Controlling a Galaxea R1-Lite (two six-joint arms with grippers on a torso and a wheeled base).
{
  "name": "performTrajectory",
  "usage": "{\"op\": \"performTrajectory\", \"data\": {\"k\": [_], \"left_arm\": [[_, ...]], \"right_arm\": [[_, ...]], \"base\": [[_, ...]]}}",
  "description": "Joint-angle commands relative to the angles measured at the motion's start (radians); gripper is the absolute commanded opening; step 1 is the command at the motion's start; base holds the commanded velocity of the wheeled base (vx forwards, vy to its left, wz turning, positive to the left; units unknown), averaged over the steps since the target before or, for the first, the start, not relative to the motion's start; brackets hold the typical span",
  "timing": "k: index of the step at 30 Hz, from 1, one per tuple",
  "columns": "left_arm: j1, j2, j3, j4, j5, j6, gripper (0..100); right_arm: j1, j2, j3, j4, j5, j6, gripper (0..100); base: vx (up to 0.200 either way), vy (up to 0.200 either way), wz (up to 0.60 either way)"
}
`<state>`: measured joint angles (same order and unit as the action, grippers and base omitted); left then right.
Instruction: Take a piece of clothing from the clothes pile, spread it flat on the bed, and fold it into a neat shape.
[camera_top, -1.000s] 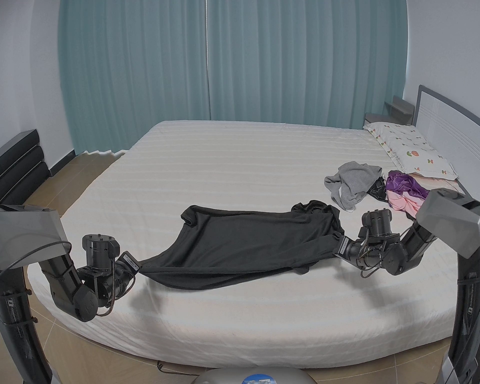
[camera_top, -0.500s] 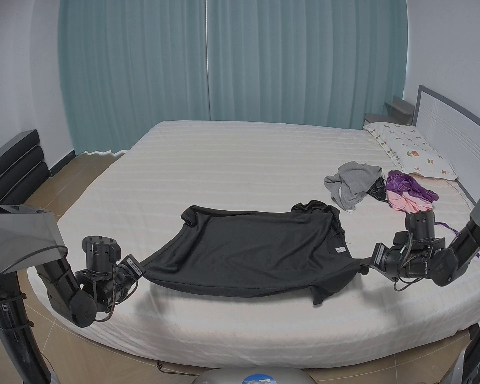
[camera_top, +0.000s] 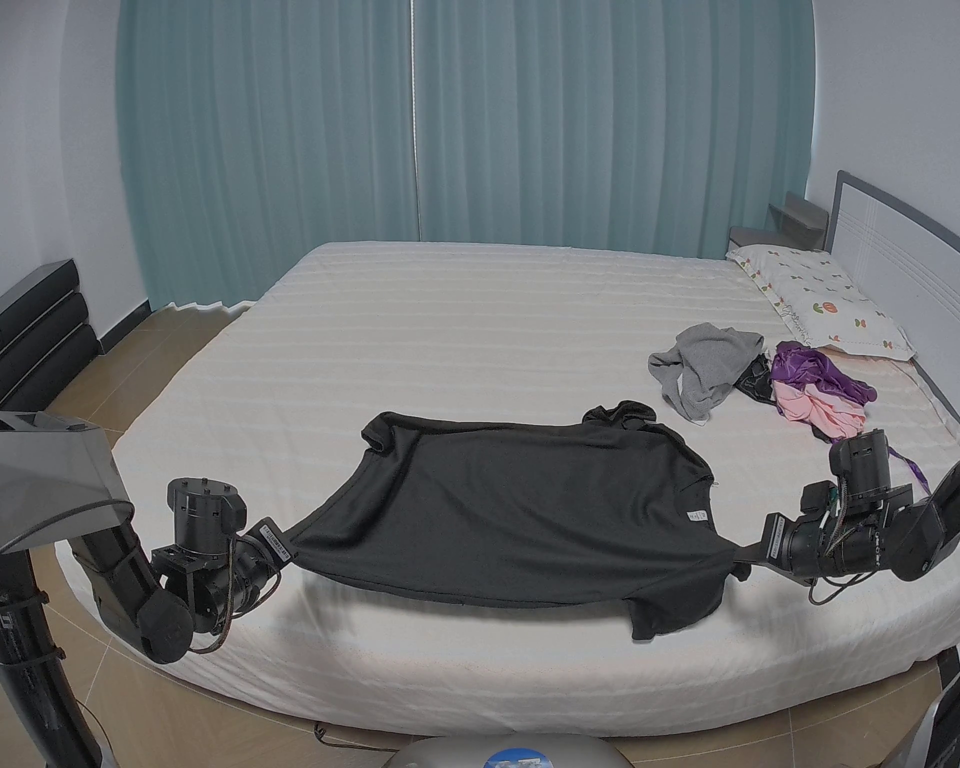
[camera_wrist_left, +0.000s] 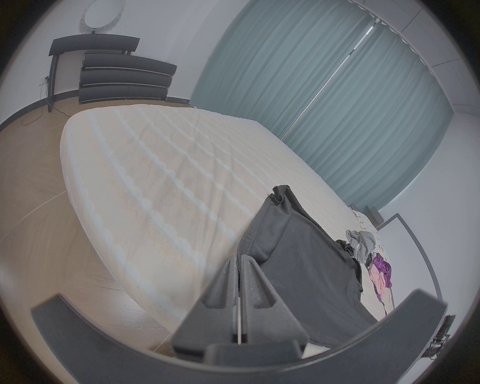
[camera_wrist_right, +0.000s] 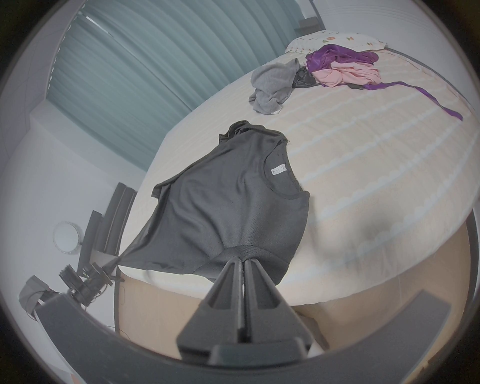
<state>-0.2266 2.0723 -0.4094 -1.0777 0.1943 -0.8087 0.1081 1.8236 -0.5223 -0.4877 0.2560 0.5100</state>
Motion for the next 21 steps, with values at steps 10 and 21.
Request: {"op": "performTrajectory", "data": {"k": [10,21], "left_arm": [[0.0,0.031,-0.006,-0.005,-0.001,-0.001,0],[0.0,0.032,-0.009,-0.008,-0.001,-0.003,0]], "right_arm": [[0.016,0.384,-0.202,-0.166,-0.027,-0.07,100],[-0.028,0.318,-0.058,-0.27,0.006,-0.18,100]], "base": [[0.0,0.0,0.0],[0.0,0.0,0.0]]}}
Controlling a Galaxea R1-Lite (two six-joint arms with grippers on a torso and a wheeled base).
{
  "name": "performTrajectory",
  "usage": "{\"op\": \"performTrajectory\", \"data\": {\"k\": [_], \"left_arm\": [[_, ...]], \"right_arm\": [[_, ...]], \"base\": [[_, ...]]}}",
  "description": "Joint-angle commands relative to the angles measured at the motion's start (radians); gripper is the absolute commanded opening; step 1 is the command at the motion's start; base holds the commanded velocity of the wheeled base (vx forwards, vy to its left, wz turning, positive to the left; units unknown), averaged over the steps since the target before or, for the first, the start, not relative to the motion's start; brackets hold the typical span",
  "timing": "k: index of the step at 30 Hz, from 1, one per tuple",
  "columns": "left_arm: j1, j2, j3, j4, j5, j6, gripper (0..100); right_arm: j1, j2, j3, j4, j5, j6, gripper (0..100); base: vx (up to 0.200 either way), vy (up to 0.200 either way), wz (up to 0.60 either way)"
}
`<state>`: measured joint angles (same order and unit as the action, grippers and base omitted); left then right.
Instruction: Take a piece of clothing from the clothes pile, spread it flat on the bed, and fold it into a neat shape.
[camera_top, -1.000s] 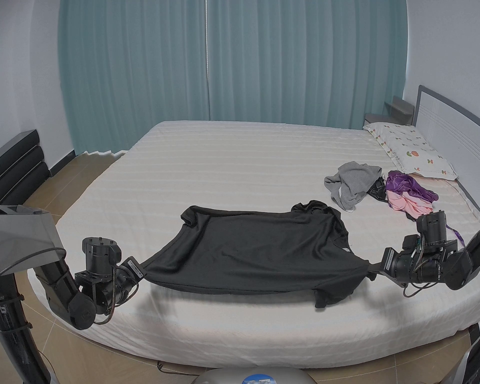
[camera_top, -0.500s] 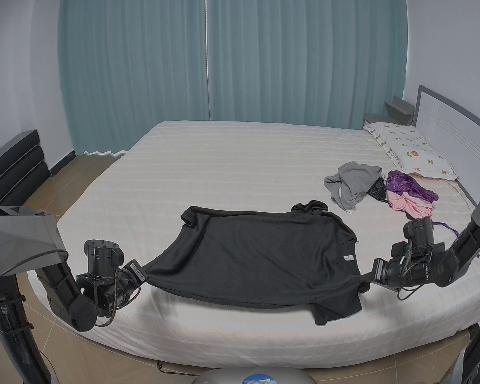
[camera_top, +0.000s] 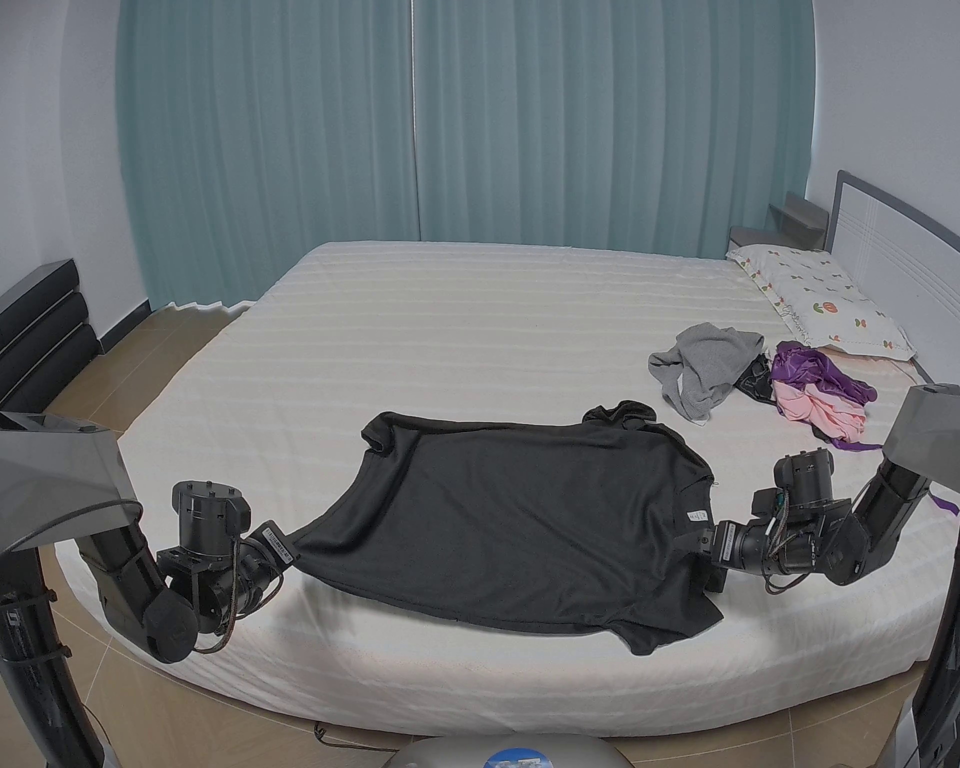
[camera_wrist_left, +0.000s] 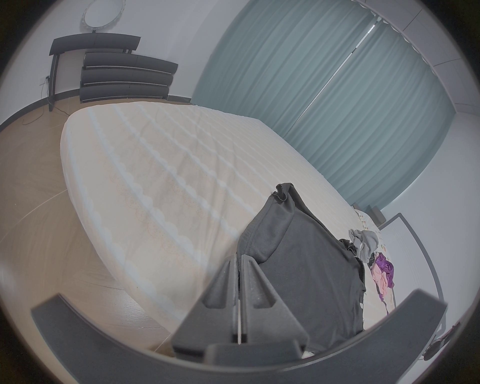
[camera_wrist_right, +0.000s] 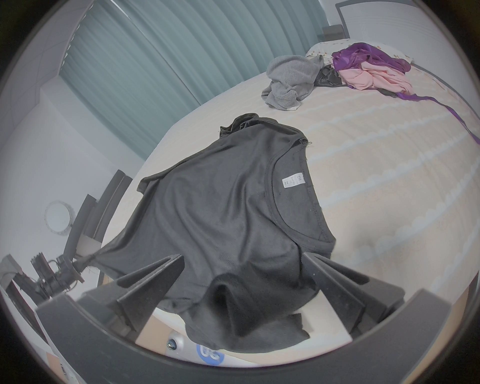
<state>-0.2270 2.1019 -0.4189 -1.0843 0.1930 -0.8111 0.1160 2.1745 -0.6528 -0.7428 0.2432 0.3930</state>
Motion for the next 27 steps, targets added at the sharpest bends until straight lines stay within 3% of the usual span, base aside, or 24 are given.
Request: {"op": "performTrajectory", "data": {"k": [1,6,16,24,27], "left_arm": [[0.0,0.003,0.0,-0.002,0.0,0.0,0],[0.0,0.001,0.002,0.0,0.0,0.0,0],[0.0,0.001,0.005,0.0,0.0,0.0,0],[0.0,0.004,0.002,0.001,0.0,0.0,0],[0.0,0.006,0.002,0.001,0.0,0.0,0]], "right_arm": [[-0.044,-0.05,0.093,-0.017,0.041,-0.079,100],[-0.096,-0.145,0.202,-0.015,0.156,-0.178,100],[-0.124,-0.081,0.286,-0.015,0.162,-0.359,100],[-0.064,0.021,0.225,-0.018,0.154,-0.367,100],[-0.03,0.067,0.19,-0.02,0.117,-0.364,100]], "base": [[0.0,0.0,0.0],[0.0,0.0,0.0],[0.0,0.0,0.0],[0.0,0.0,0.0],[0.0,0.0,0.0]]}}
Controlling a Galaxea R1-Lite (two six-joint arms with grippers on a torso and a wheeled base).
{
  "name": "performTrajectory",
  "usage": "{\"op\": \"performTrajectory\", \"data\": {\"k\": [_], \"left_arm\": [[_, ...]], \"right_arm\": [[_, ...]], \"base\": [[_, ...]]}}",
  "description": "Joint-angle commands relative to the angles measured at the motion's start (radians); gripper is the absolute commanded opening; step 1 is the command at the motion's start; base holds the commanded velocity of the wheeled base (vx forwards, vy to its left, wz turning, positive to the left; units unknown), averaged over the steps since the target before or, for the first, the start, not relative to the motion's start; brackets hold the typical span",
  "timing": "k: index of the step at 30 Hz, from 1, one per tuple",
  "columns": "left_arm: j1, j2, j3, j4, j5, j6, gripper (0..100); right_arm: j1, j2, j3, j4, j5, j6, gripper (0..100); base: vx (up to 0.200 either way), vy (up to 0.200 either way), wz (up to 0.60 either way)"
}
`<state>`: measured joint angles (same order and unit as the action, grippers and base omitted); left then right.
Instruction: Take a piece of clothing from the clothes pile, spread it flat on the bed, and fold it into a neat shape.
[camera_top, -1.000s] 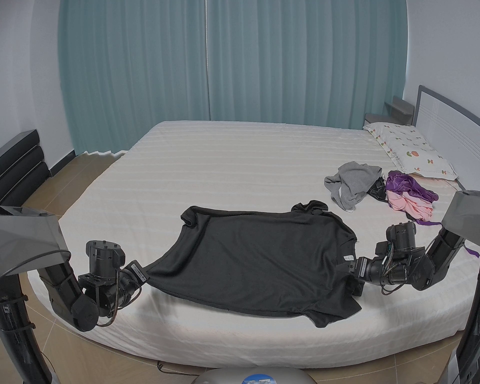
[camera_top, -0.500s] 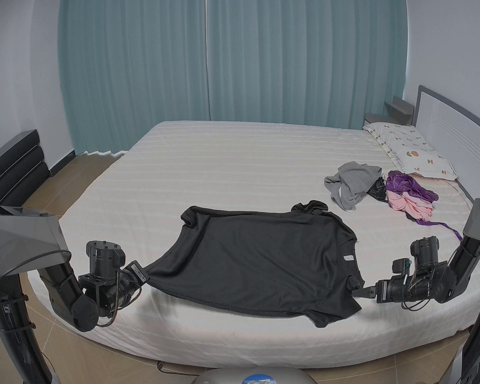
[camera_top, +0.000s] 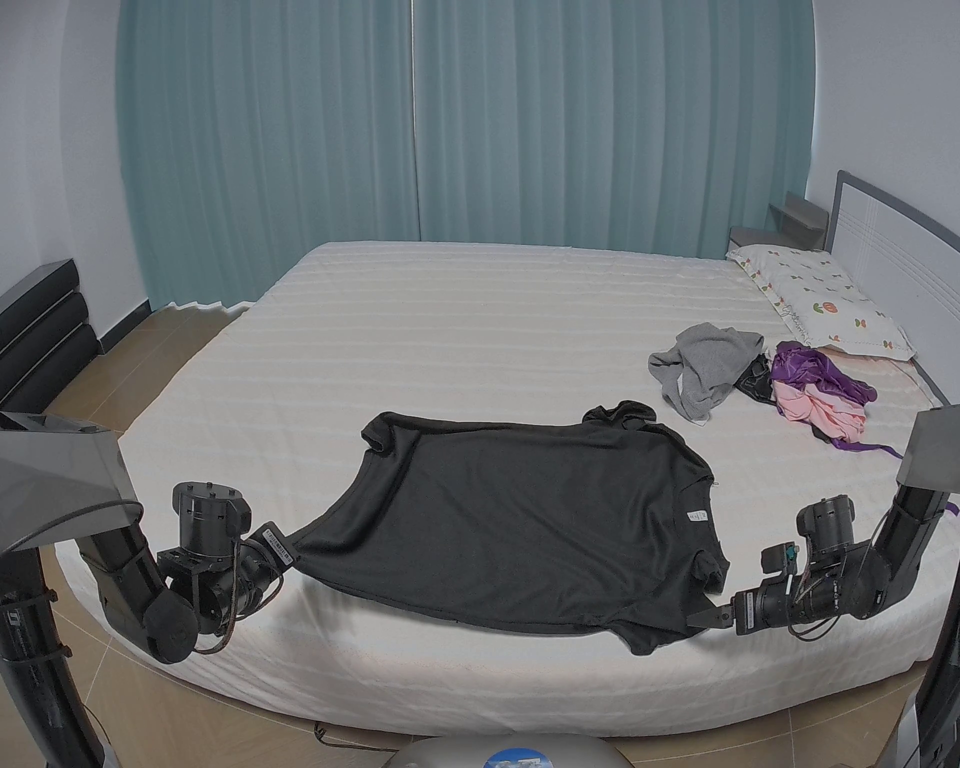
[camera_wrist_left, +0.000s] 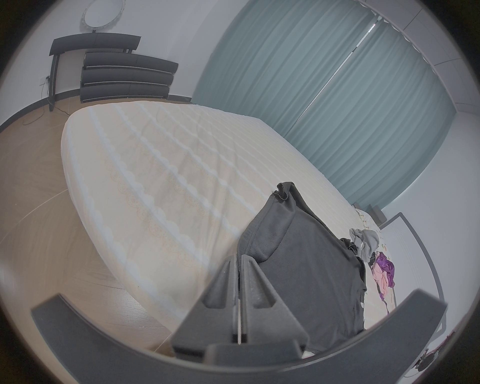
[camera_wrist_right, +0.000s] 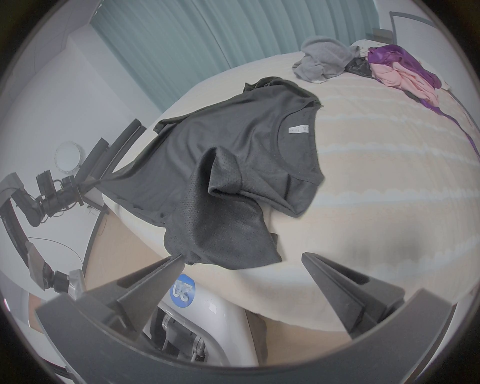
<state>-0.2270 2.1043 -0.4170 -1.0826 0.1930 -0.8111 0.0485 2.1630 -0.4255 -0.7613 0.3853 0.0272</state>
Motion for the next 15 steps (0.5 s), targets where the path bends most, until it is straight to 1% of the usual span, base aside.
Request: {"op": "performTrajectory", "data": {"k": [1,4,7,8,9,13,15], "left_arm": [[0.0,0.003,0.0,0.001,0.0,0.0,0],[0.0,0.003,0.0,0.0,0.0,0.0,0],[0.002,0.003,-0.002,0.001,0.0,0.0,0],[0.002,0.003,-0.002,0.0,0.0,0.0,0],[0.002,0.003,0.0,0.001,0.0,0.0,0],[0.0,0.003,0.007,0.003,0.0,0.001,0],[0.0,0.002,0.011,0.004,0.0,0.006,0]], "right_arm": [[0.051,0.094,-0.052,-0.001,-0.04,0.005,100],[0.073,0.11,-0.067,-0.001,-0.056,0.008,100],[0.076,0.113,-0.079,0.0,-0.072,0.008,100],[0.076,0.115,-0.079,0.0,-0.075,0.008,0],[0.074,0.118,-0.079,-0.001,-0.085,0.01,0],[0.057,0.083,-0.05,0.0,-0.085,0.013,0],[0.027,0.037,-0.018,0.007,-0.077,0.01,0]], "base": [[0.0,0.0,0.0],[0.0,0.0,0.0],[0.0,0.0,0.0],[0.0,0.0,0.0],[0.0,0.0,0.0],[0.0,0.0,0.0],[0.0,0.0,0.0]]}}
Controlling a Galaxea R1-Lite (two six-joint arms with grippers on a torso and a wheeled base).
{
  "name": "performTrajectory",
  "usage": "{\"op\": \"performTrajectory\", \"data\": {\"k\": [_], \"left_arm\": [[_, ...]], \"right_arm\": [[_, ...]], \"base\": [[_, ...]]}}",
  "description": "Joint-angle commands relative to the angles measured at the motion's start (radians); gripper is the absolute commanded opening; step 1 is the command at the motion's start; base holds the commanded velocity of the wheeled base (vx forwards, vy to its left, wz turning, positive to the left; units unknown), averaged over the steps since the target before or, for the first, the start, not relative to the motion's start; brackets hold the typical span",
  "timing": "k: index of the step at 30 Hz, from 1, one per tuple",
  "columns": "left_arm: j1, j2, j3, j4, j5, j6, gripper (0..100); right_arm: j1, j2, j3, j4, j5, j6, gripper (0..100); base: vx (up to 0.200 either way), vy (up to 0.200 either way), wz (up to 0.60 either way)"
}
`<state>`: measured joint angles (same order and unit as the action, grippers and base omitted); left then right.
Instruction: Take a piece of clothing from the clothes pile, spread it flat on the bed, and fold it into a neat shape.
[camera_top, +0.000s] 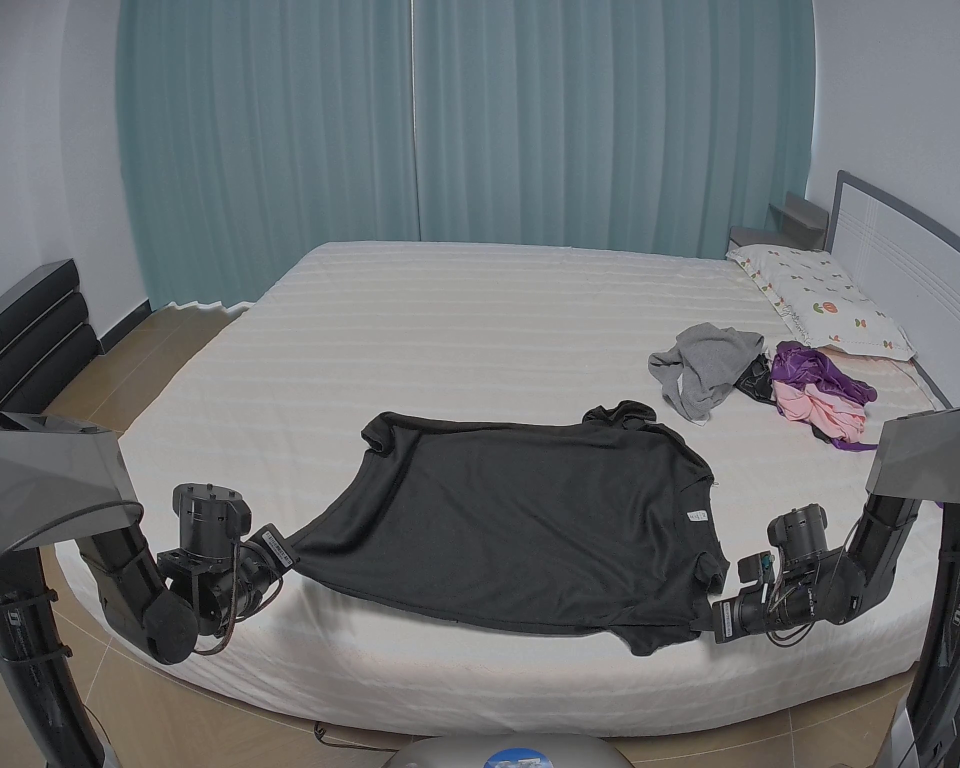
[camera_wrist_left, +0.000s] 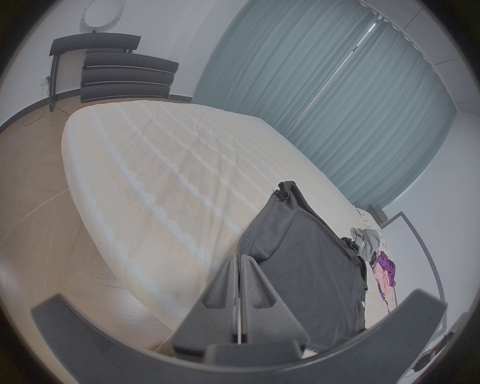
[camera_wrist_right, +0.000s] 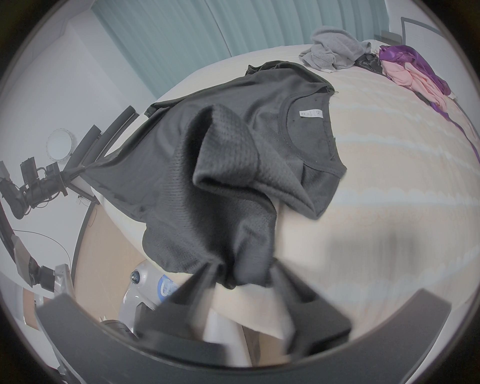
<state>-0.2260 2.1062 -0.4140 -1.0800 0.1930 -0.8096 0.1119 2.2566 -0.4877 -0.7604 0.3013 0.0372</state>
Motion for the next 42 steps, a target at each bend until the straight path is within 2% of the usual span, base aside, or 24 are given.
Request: {"op": "performTrajectory", "data": {"k": [1,2,3,6,12,16,18,25,26,35,42], "left_arm": [[-0.001,0.0,0.008,0.002,0.0,0.004,0],[-0.001,0.0,0.008,0.002,0.0,0.004,0],[-0.001,0.002,0.012,0.002,0.0,0.007,0],[-0.001,0.0,0.023,0.017,0.0,0.017,0],[-0.003,-0.049,0.052,0.146,0.0,0.109,0],[-0.01,-0.077,0.055,0.229,0.0,0.133,0],[-0.01,-0.101,0.057,0.293,0.0,0.159,0],[-0.036,-0.104,0.064,0.37,0.0,0.178,0],[-0.046,-0.103,0.067,0.376,0.0,0.178,0],[-0.076,-0.095,0.073,0.382,-0.001,0.178,0],[-0.078,-0.063,0.072,0.382,0.0,0.178,0]], "right_arm": [[-0.037,-0.057,0.044,0.006,0.007,0.0,0],[-0.037,-0.057,0.044,0.006,0.007,0.0,0],[-0.08,-0.115,0.089,0.012,0.019,0.0,0],[-0.129,-0.173,0.143,0.016,0.065,-0.003,0],[-0.146,-0.288,0.27,0.052,0.125,-0.013,0],[-0.143,-0.308,0.319,0.076,0.127,-0.048,0],[-0.147,-0.301,0.35,0.069,0.127,-0.105,0],[-0.144,-0.276,0.373,0.076,0.119,-0.123,0],[-0.143,-0.267,0.374,0.075,0.119,-0.125,100],[-0.167,-0.227,0.301,0.066,0.125,-0.097,100],[-0.156,-0.138,0.144,0.064,0.096,0.006,100]], "base": [[0.0,0.0,0.0],[0.0,0.0,0.0],[0.0,0.0,0.0],[0.0,0.0,0.0],[0.0,0.0,0.0],[0.0,0.0,0.0],[0.0,0.0,0.0],[0.0,0.0,0.0],[0.0,0.0,0.0],[0.0,0.0,0.0],[0.0,0.0,0.0]]}}
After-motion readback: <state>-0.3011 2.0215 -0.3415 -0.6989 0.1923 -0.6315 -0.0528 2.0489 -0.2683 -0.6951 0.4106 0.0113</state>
